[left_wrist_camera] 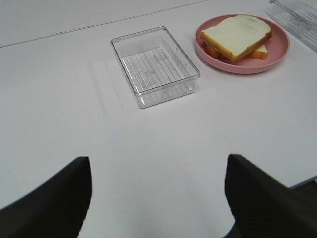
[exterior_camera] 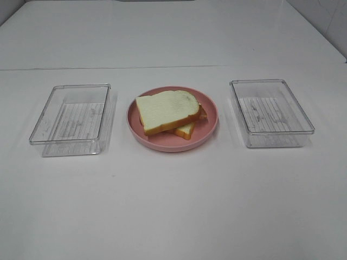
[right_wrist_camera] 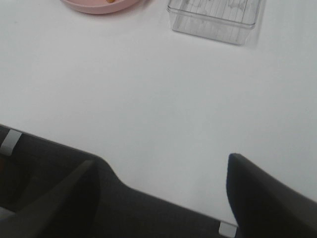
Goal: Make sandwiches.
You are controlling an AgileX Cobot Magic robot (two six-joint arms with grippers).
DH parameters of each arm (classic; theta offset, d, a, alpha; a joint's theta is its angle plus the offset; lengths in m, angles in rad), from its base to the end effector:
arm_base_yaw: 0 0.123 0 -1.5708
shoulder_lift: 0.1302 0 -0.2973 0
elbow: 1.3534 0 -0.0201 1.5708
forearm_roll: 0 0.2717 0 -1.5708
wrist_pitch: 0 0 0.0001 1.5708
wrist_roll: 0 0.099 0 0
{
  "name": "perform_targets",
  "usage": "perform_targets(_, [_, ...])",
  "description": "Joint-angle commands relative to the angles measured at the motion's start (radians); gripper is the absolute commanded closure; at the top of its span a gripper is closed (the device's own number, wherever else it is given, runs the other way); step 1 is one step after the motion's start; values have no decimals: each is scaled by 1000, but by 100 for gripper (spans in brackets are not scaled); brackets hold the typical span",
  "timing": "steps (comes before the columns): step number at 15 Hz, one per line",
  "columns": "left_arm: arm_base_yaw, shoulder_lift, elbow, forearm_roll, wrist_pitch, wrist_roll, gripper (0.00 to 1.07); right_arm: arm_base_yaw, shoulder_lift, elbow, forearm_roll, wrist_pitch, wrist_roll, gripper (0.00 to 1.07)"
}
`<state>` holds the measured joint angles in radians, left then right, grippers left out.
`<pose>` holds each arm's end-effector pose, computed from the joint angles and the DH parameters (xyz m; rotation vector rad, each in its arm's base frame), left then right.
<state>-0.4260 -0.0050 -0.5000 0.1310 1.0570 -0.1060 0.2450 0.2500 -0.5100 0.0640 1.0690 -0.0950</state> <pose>0.0113 0.0073 0.2846 0.3179 2.0083 -0.1788 0.0440 0.0167 0.2794 -0.3822 2.2634 0.1579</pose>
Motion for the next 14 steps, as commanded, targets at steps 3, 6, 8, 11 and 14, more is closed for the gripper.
perform_targets(3, [-3,-20,2,-30,-13,42,35,3,-100,7,30,-8,-19,38])
perform_targets(6, [-3,-20,2,-29,-13,43,35,3,-99,7,30,-8,-19,38])
perform_targets(8, [-3,-20,2,-29,-13,43,35,3,-99,7,30,-8,-19,38])
perform_targets(11, [-3,-20,2,-29,-13,44,35,3,-99,7,30,-8,-19,38])
perform_targets(14, [-2,-23,2,-29,-13,44,35,-10,-99,7,33,-8,-20,38])
